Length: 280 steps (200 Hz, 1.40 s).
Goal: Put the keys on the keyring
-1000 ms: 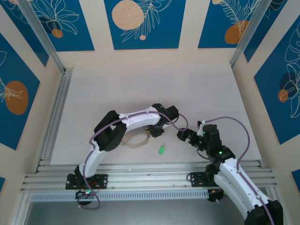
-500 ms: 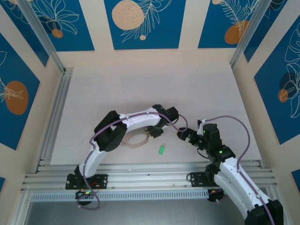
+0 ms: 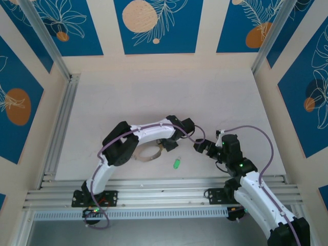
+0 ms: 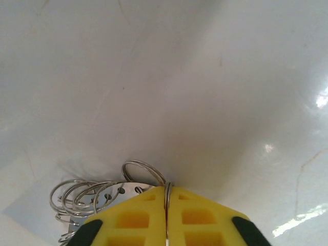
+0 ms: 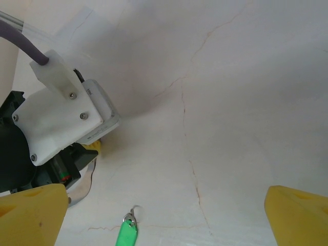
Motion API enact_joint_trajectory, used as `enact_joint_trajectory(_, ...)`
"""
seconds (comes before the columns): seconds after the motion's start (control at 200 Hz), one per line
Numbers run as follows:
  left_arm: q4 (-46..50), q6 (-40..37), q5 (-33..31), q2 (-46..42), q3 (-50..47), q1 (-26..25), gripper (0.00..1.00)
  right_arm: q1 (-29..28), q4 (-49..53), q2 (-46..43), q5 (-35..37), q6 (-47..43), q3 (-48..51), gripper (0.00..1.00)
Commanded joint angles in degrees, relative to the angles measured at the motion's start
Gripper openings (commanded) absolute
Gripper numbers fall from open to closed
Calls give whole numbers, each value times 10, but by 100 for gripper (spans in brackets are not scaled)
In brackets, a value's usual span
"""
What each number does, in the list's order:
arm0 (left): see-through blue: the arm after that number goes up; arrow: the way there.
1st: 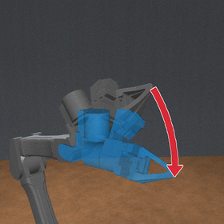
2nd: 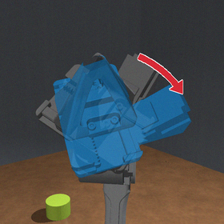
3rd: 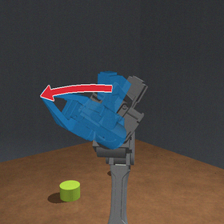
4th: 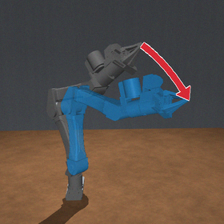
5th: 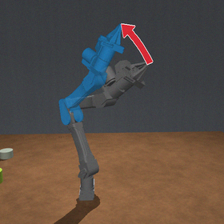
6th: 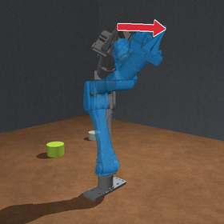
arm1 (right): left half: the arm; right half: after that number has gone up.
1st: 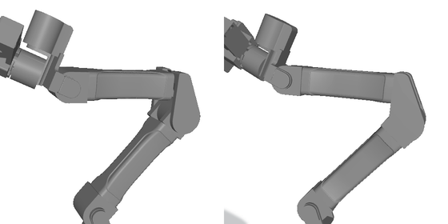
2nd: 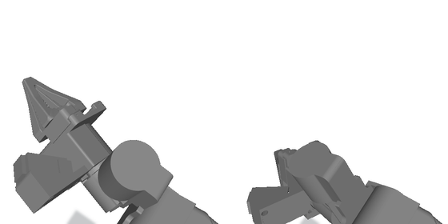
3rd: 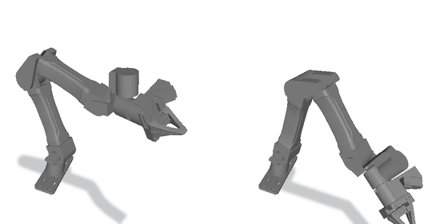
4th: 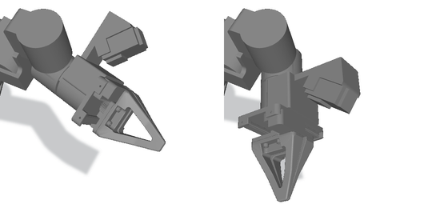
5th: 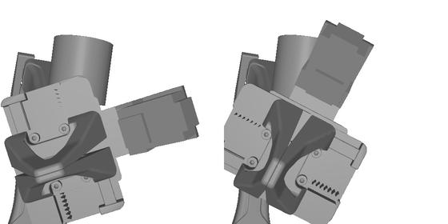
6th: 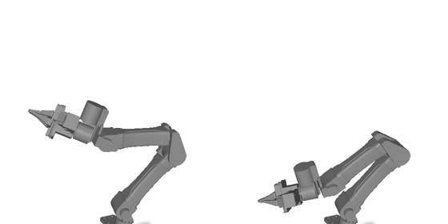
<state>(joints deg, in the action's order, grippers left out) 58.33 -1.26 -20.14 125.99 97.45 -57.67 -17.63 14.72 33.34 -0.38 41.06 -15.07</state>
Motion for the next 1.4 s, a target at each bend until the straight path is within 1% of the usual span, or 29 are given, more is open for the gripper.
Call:
enact_joint_trajectory(0.0,6,11,31,-30,-27,-1,0,0,-11,1,1,-13,-20,99)
enact_joint_trajectory(0.155,-42,27,131,-96,-84,33,0,0,-11,1,1,-21,-23,99)
enact_joint_trajectory(0.22,-56,18,160,-125,-101,42,0,0,-8,1,1,-26,-26,99)
enact_joint_trajectory(0.29,-79,-1,206,-162,-126,50,0,0,-7,2,-1,-31,-29,99)
enact_joint_trajectory(0.37,-116,-19,286,-213,-166,71,0,-2,-18,4,-12,-35,-26,99)
enact_joint_trajectory(0.435,-164,-30,347,-264,-212,87,0,-7,-31,11,-23,-41,-24,100)
enact_joint_trajectory(0.535,-228,-30,438,-326,-266,114,0,-26,-63,36,-42,-58,-23,99)
enact_joint_trajectory(0.59,-255,-30,468,-352,-283,125,0,-41,-86,52,-61,-71,-25,98)
enact_joint_trajectory(0.755,-263,-49,551,-393,-287,168,0,-106,-171,90,-104,-129,-38,97)
enact_joint_trajectory(0.84,-257,-60,592,-404,-279,190,0,-116,-223,112,-135,-139,-46,88)
enact_joint_trajectory(0.915,-254,-68,621,-407,-274,202,0,-116,-277,141,-173,-141,-56,73)
enact_joint_trajectory(0.95,-255,-70,633,-408,-273,207,0,-116,-295,159,-189,-143,-67,68)
enact_joint_trajectory(1.12,-279,-68,678,-419,-284,222,0,-116,-345,237,-256,-156,-121,49)
enact_joint_trajectory(1.25,-291,-69,692,-426,-288,232,0,-124,-387,282,-307,-153,-146,41)
enact_joint_trajectory(1.34,-297,-73,706,-429,-291,237,0,-144,-388,308,-316,-163,-168,34)
enact_joint_trajectory(1.396,-307,-70,714,-429,-295,239,0,-152,-387,321,-320,-169,-179,33)
